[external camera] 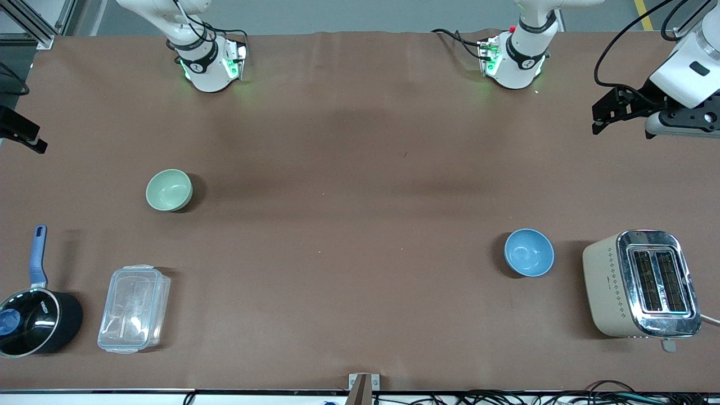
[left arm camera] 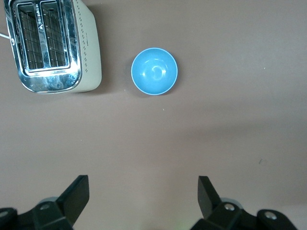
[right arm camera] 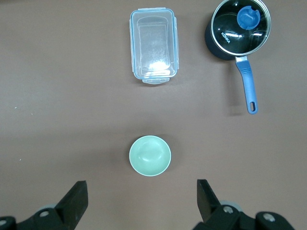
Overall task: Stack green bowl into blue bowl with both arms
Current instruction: 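Reach the left gripper down to the blue bowl rim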
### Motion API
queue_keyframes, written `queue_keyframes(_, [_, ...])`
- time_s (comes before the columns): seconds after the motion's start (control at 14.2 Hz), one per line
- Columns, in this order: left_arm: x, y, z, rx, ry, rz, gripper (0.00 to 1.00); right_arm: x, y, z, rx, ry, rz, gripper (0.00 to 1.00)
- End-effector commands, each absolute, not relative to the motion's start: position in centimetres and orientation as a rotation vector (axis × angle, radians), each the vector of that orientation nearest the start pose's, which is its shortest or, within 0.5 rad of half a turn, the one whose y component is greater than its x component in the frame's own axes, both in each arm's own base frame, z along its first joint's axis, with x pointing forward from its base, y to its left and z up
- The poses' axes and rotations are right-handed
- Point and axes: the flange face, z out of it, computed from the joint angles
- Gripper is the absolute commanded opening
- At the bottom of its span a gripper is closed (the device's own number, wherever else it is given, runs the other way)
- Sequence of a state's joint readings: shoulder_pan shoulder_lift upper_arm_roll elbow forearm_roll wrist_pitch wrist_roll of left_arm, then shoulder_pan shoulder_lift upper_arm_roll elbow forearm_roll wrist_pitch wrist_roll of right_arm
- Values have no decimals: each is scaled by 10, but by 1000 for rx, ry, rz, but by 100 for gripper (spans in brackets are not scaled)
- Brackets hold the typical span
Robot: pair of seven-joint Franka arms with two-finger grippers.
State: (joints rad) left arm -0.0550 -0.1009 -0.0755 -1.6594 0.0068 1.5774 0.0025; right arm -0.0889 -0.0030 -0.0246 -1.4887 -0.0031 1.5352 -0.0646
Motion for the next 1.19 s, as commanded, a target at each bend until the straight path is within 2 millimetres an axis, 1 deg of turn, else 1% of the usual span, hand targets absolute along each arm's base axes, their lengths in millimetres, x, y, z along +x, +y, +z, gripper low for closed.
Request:
queue_keyframes(0.0, [523, -71, 644, -3112, 229, -49, 100, 538, -63, 662, -3133, 69, -78, 100])
queue_keyframes(0.14, [525, -67, 643, -3112, 219, -49, 100, 538, -63, 663, -3132, 71, -81, 100])
queue_keyframes(0.21, [530, -67, 640, -3115, 215, -42, 100, 538, -64, 662, -3132, 73, -78, 100])
queue_keyframes(0.28, [538, -66, 637, -3115, 213, -37, 100, 538, -63, 662, -3133, 71, -78, 100])
queue_keyframes(0.35, [549, -67, 629, -3117, 215, -18, 100, 538, -64, 662, -3132, 73, -78, 100])
queue_keyframes(0.49, [570, -63, 595, -3098, 203, 39, 100, 538, -63, 662, -3133, 71, -78, 100])
queue_keyframes(0.63, [589, -62, 557, -3091, 191, 24, 100, 538, -64, 662, -3132, 73, -78, 100])
queue_keyframes(0.7, [598, -60, 532, -3094, 186, 10, 100, 538, -64, 662, -3132, 76, -78, 100])
queue_keyframes(0.84, [609, -56, 487, -3099, 180, -9, 100, 538, -64, 662, -3132, 76, -78, 100])
queue_keyframes(0.98, [618, -56, 432, -3106, 184, -23, 100, 538, -64, 662, -3132, 73, -76, 100])
queue_keyframes(1.05, [620, -53, 408, -3109, 179, -41, 100, 538, -64, 662, -3133, 74, -78, 100])
queue_keyframes(1.12, [625, -41, 386, -3113, 152, -63, 100, 538, -64, 661, -3133, 71, -74, 100])
